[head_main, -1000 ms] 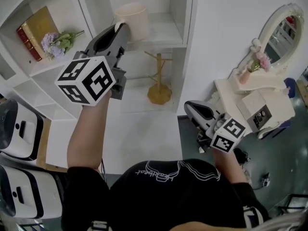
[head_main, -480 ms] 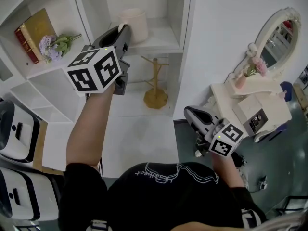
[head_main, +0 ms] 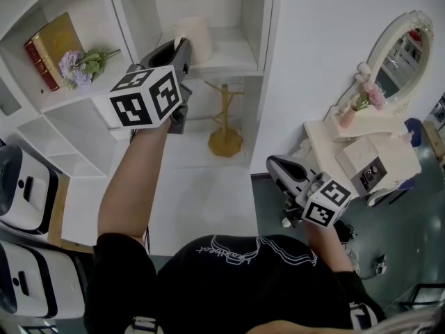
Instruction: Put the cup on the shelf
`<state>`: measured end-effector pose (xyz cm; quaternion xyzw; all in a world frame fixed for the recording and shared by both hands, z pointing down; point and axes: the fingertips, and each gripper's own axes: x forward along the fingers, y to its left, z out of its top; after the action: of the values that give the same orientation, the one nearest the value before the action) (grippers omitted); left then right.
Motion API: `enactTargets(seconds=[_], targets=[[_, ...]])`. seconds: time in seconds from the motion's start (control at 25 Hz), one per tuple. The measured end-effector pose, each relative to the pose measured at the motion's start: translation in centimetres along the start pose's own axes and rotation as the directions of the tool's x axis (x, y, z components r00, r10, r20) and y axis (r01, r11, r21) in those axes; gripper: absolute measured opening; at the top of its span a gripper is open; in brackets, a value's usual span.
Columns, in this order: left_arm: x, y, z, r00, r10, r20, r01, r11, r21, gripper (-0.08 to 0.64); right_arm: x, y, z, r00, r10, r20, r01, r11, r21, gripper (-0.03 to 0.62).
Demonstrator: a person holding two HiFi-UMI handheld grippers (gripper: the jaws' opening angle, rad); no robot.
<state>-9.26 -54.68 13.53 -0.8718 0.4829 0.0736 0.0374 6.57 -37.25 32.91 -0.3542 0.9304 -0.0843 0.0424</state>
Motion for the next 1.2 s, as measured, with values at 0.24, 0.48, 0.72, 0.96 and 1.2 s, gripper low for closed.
enactTargets(seconds=[0.24, 0.48, 0.72, 0.96, 1.2], targets=[[0.1, -0.6, -0.2, 1.000, 0.010, -0.008, -0.009, 0.998, 0.057, 0.080, -0.9, 0.4, -0.2, 1.000, -0.005, -0.002, 0.005, 1.000, 0.001, 0.006], [0.0, -0.7, -0.3, 0.999, 0.030, -0.012, -0.029, 0.997, 0.065, 0.171, -1.8, 1.0, -0.7, 1.000, -0.004, -0.007, 0.004, 1.000, 0.009, 0.006], [-1.6, -0.5, 0.0, 0.998, 0.057, 0.004, -0.058, 0.997, 0.060, 0.176, -2.5, 1.9, -1.0, 1.000, 0.003, -0.013, -0.003, 1.000, 0.012, 0.006], [-5.6, -2.3, -0.6, 0.999, 0.046, 0.004, -0.046, 0.996, 0.075, 0.175, -3.1, 3.6, -0.6, 0.999, 0.043, -0.002, -0.043, 0.999, 0.001, 0.006], [-11.9, -8.0, -3.3, 0.990, -0.142, -0.007, 0.142, 0.990, -0.015, 0.173, -4.0, 6.2, 0.1, 0.992, 0.118, 0.035, -0.118, 0.993, -0.016, 0.006]])
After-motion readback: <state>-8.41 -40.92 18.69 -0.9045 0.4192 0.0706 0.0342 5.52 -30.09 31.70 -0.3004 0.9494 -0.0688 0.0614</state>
